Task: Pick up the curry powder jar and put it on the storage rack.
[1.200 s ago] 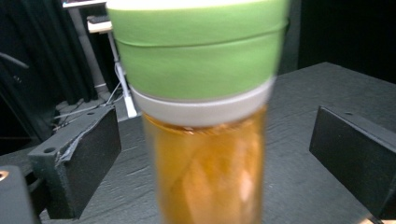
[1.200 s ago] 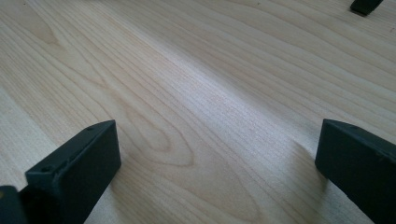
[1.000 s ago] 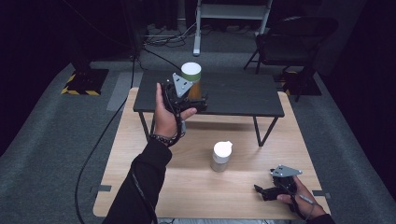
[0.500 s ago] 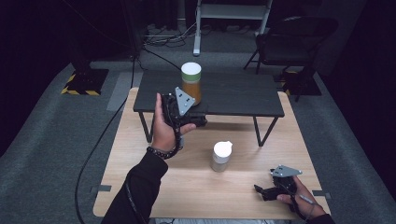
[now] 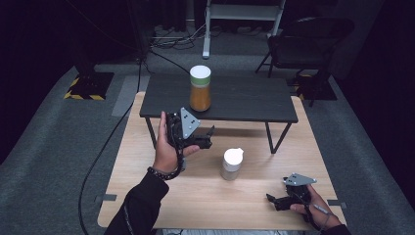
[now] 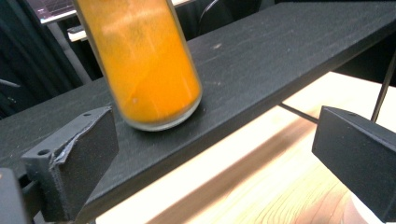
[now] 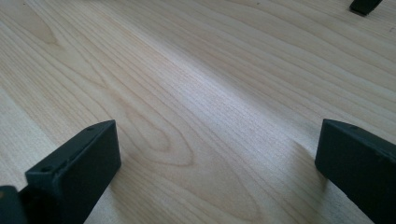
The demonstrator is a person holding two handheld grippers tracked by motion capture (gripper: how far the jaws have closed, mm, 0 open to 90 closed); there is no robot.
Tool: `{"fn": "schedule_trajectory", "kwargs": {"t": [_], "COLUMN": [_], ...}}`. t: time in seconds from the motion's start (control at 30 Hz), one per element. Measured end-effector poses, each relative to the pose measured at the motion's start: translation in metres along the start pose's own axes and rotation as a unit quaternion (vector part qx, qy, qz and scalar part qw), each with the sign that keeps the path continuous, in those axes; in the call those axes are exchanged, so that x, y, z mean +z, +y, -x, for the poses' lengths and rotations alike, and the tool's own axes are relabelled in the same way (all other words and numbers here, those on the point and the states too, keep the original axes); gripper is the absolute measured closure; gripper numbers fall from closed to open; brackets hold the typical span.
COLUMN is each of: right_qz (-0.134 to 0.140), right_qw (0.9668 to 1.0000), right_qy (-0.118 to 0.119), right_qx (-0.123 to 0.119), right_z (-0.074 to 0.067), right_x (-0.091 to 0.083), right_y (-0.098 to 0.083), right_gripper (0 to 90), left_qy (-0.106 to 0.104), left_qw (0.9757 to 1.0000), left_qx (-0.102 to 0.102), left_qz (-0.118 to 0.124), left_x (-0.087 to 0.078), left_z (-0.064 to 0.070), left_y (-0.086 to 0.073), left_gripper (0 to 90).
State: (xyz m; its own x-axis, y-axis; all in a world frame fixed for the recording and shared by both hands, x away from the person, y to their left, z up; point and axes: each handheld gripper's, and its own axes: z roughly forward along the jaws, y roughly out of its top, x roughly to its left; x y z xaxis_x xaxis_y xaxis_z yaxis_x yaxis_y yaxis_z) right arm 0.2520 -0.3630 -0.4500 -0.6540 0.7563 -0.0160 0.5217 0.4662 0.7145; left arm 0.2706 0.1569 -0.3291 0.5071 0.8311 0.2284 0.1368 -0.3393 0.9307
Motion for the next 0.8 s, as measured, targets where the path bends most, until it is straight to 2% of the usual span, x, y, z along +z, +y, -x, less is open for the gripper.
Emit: {"fn": "schedule_trajectory", "kwargs": {"t": [0.1, 0.2, 0.3, 0.63, 0.8], "right_qz": [0.000, 0.000, 0.000, 0.000, 0.000], "right_qw": [1.0000, 1.0000, 1.0000, 1.0000, 1.0000], "right_qy": [0.000, 0.000, 0.000, 0.000, 0.000], "right_qx": [0.000, 0.000, 0.000, 0.000, 0.000], "right_z": [0.000, 0.000, 0.000, 0.000, 0.000], "right_x": [0.000, 0.000, 0.000, 0.000, 0.000], "right_y": [0.000, 0.000, 0.000, 0.000, 0.000], "right_gripper": [0.0, 0.0, 0.0, 0.0, 0.0], "left_qy": [-0.005, -0.007, -0.021, -0.029, -0.034], "left_qw": [1.0000, 0.9999, 0.9997, 0.9986, 0.9975], "left_qx": [-0.002, 0.009, 0.007, 0.016, 0.027], "left_qz": [-0.003, -0.008, -0.015, -0.040, -0.056], "left_x": [-0.001, -0.003, -0.004, -0.010, -0.012], "left_z": [0.000, 0.003, 0.003, 0.011, 0.016], "left_y": [-0.005, -0.010, -0.017, -0.039, -0.049], "left_gripper": [0.4, 0.4, 0.5, 0.6, 0.6]}}
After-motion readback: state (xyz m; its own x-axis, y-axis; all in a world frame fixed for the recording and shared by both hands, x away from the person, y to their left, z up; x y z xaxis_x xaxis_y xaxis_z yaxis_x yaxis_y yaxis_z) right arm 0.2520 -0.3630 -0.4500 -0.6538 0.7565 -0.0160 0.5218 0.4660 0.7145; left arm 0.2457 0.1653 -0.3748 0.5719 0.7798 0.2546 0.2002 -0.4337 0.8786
